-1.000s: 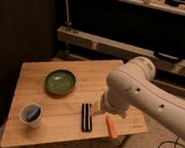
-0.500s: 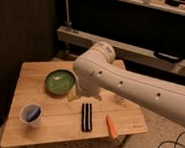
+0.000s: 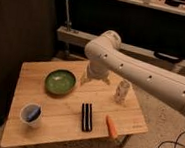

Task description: Move the arm in a circular motion

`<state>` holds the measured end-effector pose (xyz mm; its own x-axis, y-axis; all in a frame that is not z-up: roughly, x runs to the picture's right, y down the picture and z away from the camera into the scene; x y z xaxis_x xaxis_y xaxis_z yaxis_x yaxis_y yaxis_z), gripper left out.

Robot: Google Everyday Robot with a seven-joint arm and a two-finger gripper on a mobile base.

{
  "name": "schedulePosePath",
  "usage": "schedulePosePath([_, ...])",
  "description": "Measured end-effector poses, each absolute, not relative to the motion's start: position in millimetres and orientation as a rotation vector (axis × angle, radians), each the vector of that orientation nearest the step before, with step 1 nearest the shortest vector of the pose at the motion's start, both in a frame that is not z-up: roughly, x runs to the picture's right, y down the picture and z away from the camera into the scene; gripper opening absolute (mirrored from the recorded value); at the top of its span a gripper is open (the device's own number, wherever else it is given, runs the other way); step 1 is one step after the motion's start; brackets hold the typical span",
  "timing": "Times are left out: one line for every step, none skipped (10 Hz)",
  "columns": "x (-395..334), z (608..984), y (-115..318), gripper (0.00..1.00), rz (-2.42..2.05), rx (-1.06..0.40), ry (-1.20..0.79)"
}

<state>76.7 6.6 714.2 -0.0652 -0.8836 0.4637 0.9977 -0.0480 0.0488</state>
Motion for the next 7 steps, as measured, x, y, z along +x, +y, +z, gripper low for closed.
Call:
schedulePosePath([105.2,714.5,10.2,0.76,-1.571,-0.374,-0.394])
schedulePosePath([128.2,711.9,13.2,0.76,-1.549,-0.388,-0.375])
schedulePosePath([158.3,705.0,21.2,0.76,-1.519,-0.411,-0.353])
schedulePosePath([180.9,695.4,30.0,0.76,-1.492,-0.428,-0.339])
schedulePosePath([201.1,684.0,39.8,0.76,-1.471,-0.444,-0.326])
schedulePosePath([222.0,664.9,55.5,0.76,-1.445,-0.457,-0.320])
schedulePosePath([235.5,646.0,72.4,0.76,-1.435,-0.465,-0.321])
